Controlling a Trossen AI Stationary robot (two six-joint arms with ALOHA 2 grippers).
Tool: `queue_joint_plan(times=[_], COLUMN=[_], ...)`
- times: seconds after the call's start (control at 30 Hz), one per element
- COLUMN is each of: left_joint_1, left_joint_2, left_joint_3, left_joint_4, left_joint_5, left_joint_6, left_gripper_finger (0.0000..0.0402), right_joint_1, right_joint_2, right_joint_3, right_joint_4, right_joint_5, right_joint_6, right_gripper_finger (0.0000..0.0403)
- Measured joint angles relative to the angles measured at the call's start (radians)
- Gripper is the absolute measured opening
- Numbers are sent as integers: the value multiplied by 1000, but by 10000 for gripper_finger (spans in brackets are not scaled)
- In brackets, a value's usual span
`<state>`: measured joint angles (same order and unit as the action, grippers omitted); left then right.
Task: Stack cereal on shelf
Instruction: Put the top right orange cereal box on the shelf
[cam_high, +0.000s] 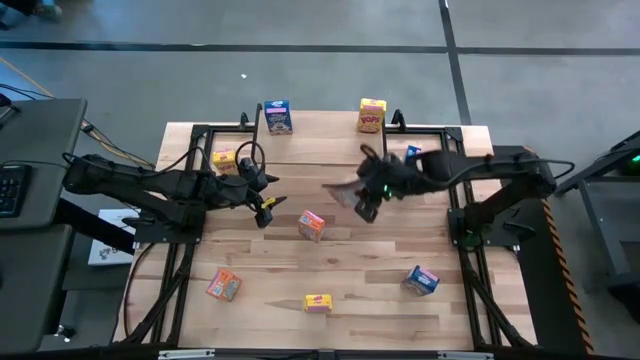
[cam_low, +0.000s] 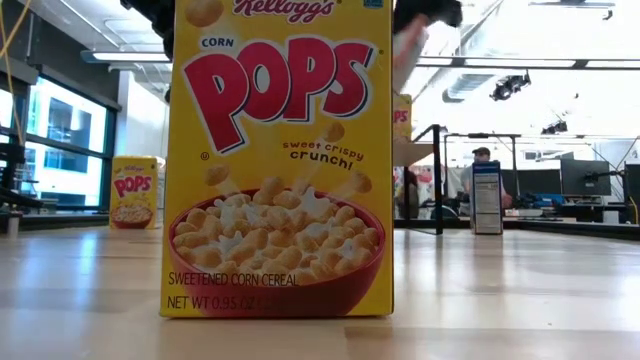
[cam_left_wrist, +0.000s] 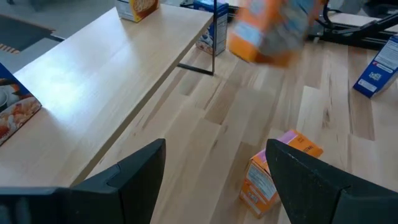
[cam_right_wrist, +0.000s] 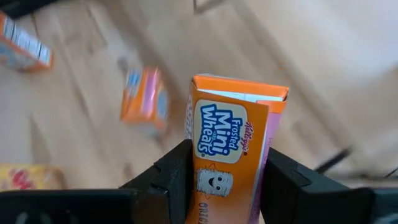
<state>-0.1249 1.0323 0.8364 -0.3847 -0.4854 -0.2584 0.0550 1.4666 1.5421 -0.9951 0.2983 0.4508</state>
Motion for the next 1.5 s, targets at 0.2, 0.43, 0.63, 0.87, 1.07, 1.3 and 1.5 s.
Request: queue_joint_plan(times=[0.2,0.43,0.63,0.87,1.07,1.3,1.5], left_joint_1=[0,0,0,0,0,0,0], left_joint_2=[0,0,0,0,0,0,0], left_joint_3=[0,0,0,0,0,0,0], left_joint_4=[2,2,1,0,-1,-1,0], left_joint_5=[0,0,0,0,2,3,3], left_joint_6=[0,0,0,0,0,-1,-1], left_gripper_finger=[269,269,269,269,269,269,269], right_joint_1=[-101,-210,-305,-409,-445,-449,-448], right_joint_2=[0,0,0,25,92,170,232], right_joint_3=[121,213,250,252,252,251,251], right_joint_4=[116,367,473,474,442,344,315], right_joint_5=[73,112,46,-110,-155,-157,-153], right_joint_6=[-355,-748,-888,-960,-984,-1038,-1061], right_gripper_finger=[140,140,140,140,140,140,140])
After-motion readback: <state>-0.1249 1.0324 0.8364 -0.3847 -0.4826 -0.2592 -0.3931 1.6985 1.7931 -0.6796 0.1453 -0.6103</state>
